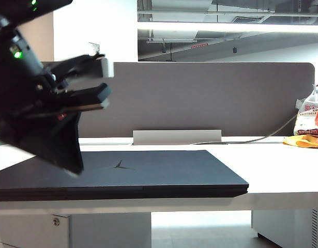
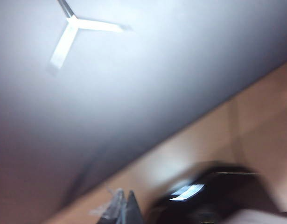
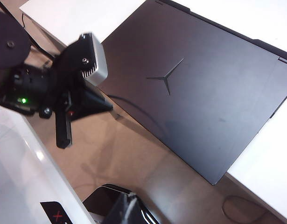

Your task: Open the lid of the laptop and use the keypad to enter the password "123".

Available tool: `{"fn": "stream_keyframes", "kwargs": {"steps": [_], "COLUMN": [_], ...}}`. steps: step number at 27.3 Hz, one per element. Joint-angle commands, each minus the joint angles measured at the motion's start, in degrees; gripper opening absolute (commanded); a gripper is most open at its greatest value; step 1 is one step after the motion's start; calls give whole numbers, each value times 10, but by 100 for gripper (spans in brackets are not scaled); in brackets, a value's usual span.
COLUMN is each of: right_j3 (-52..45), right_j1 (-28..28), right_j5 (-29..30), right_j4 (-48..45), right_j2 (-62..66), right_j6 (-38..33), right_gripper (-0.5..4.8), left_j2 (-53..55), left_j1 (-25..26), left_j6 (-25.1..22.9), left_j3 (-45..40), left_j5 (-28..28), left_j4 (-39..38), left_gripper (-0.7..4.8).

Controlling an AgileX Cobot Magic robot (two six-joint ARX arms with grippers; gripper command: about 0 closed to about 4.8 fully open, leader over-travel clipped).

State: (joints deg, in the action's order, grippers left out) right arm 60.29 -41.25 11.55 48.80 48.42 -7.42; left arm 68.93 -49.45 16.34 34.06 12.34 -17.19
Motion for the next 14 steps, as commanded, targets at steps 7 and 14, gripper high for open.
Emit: {"fn": "stream_keyframes", "kwargs": {"steps": [7,14], "right_j3": [1,1], "right_j1": [-1,-1], "right_j5": [-1,0], "right_j4": [-6,-6], "right_j2": [0,0], "right_j6": [2,2], "right_gripper": [-5,-5], "left_j2": [2,42], "left_j1": [1,0], "left_j6": [-201,-263], "left_j3": [50,51], "left_j5": [67,57], "left_j4": [-104,-132], "left_gripper": [-4,36]}}
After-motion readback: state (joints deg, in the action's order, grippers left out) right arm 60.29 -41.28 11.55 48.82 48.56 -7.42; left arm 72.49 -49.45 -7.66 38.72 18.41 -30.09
